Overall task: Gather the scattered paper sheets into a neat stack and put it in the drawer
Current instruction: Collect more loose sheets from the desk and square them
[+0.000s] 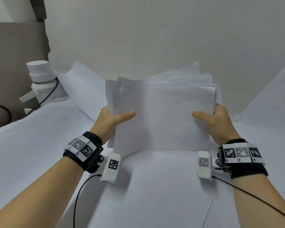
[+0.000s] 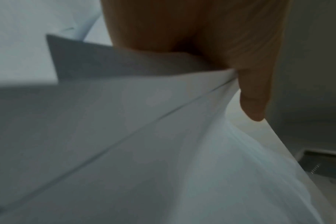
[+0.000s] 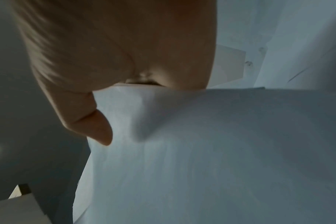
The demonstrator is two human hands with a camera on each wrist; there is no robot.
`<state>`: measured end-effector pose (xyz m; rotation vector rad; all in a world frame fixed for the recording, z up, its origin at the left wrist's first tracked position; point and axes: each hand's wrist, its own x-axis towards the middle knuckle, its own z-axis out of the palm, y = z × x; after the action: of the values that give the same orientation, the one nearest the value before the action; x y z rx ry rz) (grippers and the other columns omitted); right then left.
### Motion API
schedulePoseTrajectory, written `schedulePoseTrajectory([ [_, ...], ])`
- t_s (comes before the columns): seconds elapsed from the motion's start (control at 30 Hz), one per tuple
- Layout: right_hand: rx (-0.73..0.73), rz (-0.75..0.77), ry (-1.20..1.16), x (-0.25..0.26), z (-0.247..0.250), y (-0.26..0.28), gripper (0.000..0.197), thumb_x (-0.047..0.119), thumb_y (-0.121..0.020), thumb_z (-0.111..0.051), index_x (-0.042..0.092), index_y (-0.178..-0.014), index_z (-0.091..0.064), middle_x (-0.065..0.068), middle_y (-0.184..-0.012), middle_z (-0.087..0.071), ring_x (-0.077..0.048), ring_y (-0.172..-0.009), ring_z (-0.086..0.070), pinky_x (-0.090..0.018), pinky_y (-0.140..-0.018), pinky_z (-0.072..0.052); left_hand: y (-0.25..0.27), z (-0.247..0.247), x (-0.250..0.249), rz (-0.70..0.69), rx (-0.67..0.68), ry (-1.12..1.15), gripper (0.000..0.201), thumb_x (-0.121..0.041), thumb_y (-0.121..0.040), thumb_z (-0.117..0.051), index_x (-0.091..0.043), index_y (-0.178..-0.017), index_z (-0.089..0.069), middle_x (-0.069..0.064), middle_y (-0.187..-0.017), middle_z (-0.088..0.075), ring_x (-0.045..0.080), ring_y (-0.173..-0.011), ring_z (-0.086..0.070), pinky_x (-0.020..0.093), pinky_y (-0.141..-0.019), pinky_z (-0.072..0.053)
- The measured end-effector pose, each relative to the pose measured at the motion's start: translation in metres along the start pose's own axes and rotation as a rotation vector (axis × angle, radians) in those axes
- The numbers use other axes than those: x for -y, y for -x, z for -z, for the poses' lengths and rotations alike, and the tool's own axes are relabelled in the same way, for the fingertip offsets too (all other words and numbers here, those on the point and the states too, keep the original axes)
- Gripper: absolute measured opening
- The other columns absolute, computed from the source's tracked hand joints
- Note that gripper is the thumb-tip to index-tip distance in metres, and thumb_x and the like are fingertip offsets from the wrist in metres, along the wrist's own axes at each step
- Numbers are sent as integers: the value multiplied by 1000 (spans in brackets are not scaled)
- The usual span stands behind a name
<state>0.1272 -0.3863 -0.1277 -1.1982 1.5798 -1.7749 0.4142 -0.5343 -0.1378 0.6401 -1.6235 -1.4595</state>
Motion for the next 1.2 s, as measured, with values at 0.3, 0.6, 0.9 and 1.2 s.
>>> schedulePoseTrajectory([
  [0.3,-109,137,8,16,-4,3,24,-3,-88,-65,21,-87,-67,13,-75,-74,-6,-71,-70,-21,-62,-56,-4,26,-14,-118,-193,-137,22,0,-84,-76,-8,-104,-73,-1,-97,-79,21,-92,-75,29,-77,-60],
  [0.6,51,8,-85,16,13,4,34,12,-76,-76,11,-109,-70,-13,-111,-72,-34,-106,-67,-49,-94,-53,5,36,-8,18,41,-173,60,-23,-73,-89,-16,-128,-64,0,-120,-74,20,-112,-70,43,-99,-52],
  [0.9,-170,105,35,19,-6,3,75,14,-78,-74,28,-142,-38,-1,-133,-58,-18,-118,-61,-47,-96,-54,-7,-5,1,-66,-161,-56,48,0,-83,-77,-11,-127,-60,1,-119,-73,20,-107,-71,34,-87,-59],
  [1.2,-204,411,555,42,-13,11,86,20,-83,-68,47,-150,-22,6,-132,-34,6,-115,-40,-11,-93,-36,-3,1,-8,-117,-65,-105,59,-20,-78,-84,-12,-132,-60,5,-122,-72,24,-113,-69,40,-93,-56],
])
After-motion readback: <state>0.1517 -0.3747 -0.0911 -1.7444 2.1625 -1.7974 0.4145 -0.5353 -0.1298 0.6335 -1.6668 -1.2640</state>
